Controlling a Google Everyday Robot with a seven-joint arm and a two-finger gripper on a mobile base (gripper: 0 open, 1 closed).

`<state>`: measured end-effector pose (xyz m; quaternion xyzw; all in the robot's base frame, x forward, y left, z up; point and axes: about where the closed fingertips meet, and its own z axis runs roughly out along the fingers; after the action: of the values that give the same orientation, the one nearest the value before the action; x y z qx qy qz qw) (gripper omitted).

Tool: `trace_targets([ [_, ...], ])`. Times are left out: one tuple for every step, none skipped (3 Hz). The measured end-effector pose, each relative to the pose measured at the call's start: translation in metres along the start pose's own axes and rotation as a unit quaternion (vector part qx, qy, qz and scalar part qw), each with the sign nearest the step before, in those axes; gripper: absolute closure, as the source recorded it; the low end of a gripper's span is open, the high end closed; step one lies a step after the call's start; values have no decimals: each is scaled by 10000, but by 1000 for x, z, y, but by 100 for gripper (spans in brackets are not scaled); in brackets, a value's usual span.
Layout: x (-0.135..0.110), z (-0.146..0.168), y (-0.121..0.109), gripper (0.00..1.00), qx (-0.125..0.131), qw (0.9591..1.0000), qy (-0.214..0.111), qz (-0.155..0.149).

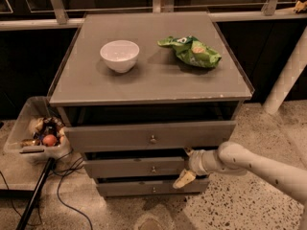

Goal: Open middle drawer

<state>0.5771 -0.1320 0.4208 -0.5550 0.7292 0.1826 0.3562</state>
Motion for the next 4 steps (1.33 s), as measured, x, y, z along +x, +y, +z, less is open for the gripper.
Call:
trace_targets([
  [12, 9, -5, 0, -242, 9997, 66, -79],
  [13, 9, -6, 0, -263, 9996, 65, -81],
  [13, 9, -6, 14, -263, 9996, 65, -81],
  [13, 9, -6, 38, -263, 9996, 65, -81],
])
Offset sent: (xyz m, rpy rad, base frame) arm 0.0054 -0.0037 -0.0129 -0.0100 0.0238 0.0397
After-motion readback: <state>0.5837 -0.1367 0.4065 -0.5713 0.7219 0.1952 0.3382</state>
